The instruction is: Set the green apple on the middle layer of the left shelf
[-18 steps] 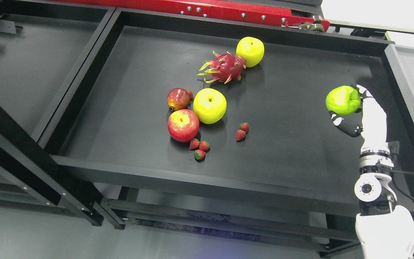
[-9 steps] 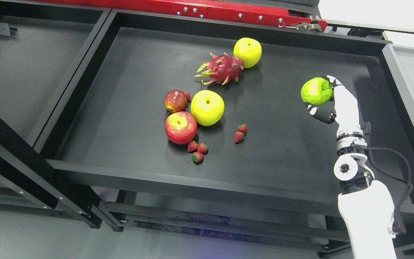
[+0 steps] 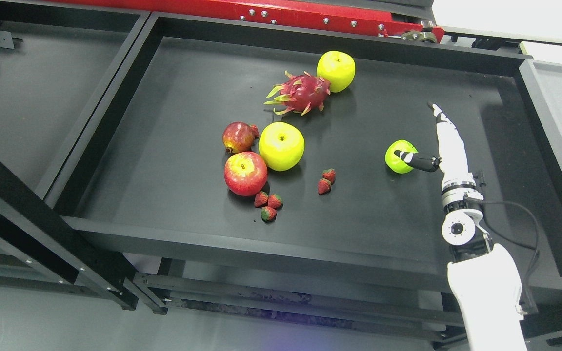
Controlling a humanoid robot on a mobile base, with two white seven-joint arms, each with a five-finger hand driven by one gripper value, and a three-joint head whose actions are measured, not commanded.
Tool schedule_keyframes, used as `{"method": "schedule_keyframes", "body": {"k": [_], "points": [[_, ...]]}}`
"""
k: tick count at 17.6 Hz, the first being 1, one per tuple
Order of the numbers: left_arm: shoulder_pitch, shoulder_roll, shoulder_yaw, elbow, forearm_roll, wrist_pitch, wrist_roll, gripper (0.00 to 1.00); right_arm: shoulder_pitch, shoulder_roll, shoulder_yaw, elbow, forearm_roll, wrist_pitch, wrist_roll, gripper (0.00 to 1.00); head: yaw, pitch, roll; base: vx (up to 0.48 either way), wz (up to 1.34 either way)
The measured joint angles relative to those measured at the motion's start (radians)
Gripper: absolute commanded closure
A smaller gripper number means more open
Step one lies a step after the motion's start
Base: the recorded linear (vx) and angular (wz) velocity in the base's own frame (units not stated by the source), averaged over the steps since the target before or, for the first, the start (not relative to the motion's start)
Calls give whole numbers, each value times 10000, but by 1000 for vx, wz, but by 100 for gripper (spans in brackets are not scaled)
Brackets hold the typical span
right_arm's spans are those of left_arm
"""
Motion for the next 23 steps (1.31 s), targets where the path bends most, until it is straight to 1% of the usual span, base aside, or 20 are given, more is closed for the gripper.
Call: {"method": "schedule_keyframes", "body": {"k": [4, 6, 10, 13, 17, 19, 23], "points": [[0, 0, 2, 0, 0, 0, 0, 0, 1013, 439, -338, -831, -1659, -271, -28, 0, 0, 0, 0, 0, 0], [0, 0, 5, 0, 0, 0, 0, 0, 1870, 762, -483, -1252, -2250, -471, -17, 0, 0, 0, 0, 0, 0], [0, 0, 3, 1, 0, 0, 0, 0, 3122, 1131, -663, -1839, -3195, -1016, -416, 0, 0, 0, 0, 0, 0], [0, 0, 2, 0, 0, 0, 0, 0, 3514, 1311, -754, -2130, -3627, -1120, -549, 0, 0, 0, 0, 0, 0], [0, 0, 1, 0, 0, 0, 0, 0, 3654, 1494, -838, -2411, -3886, 59, -472, 0, 0, 0, 0, 0, 0], [0, 0, 4, 0, 0, 0, 0, 0, 3704, 1561, -872, -2522, -3955, 296, -328, 0, 0, 0, 0, 0, 0], [0, 0, 8, 0, 0, 0, 0, 0, 3749, 1661, -915, -2741, -4026, 403, -279, 0, 0, 0, 0, 0, 0]]}}
